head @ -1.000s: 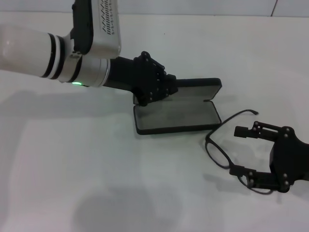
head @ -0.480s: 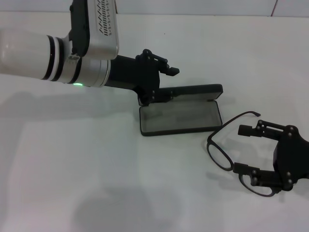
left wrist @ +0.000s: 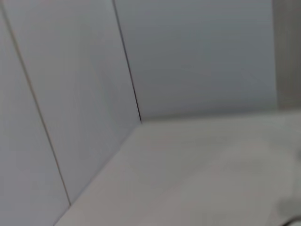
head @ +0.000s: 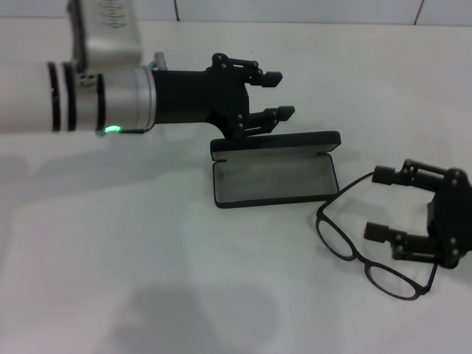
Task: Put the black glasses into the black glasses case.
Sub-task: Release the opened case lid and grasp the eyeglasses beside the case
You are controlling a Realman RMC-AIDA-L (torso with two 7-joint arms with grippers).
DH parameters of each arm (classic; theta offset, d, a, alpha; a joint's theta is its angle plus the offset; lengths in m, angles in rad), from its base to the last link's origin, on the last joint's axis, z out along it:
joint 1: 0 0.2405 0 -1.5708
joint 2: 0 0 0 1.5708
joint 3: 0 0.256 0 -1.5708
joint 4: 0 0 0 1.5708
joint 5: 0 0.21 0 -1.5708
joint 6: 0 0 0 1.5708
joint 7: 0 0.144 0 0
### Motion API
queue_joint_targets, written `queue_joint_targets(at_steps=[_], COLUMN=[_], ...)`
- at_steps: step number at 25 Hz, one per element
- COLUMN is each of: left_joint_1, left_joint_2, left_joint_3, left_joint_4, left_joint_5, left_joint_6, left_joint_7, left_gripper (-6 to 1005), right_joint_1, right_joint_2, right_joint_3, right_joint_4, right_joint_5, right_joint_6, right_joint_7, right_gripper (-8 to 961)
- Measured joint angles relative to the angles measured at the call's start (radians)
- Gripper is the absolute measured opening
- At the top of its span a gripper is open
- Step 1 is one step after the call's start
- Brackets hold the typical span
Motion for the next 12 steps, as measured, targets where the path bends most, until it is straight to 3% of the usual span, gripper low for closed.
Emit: queue_joint_targets(at_steps=[2, 4, 7, 9, 12], left_joint_1=[0.033, 0.058, 0.069, 0.074, 0.088], left_joint_2=[-0.001, -0.002, 0.004, 0.005, 0.005], left_joint_3=[0.001, 0.002, -0.002, -0.004, -0.005], left_joint_4=[-0.03, -0.097, -0.224, -0.251, -0.259], left_joint_5=[-0.089, -0.21, -0.345, -0.363, -0.366], left_joint_6=[0.016, 0.043, 0.077, 0.082, 0.084], left_joint_7=[0.038, 0.105, 0.191, 0.207, 0.211], left_gripper=[501, 500, 500, 500, 501], right_joint_1=[-0.013, -0.034, -0.042, -0.035, 0.004], right_joint_2=[0.0, 0.009, 0.021, 0.022, 0.021], right_joint_3=[0.01, 0.002, -0.036, -0.116, -0.216], right_joint_4=[-0.108, -0.336, -0.575, -0.766, -0.942], right_joint_5=[-0.023, -0.126, -0.251, -0.386, -0.559], right_joint_6=[-0.004, -0.002, 0.008, 0.027, 0.035], right_joint_7=[0.126, 0.387, 0.669, 0.929, 1.209], right_gripper=[746, 746, 746, 746, 746])
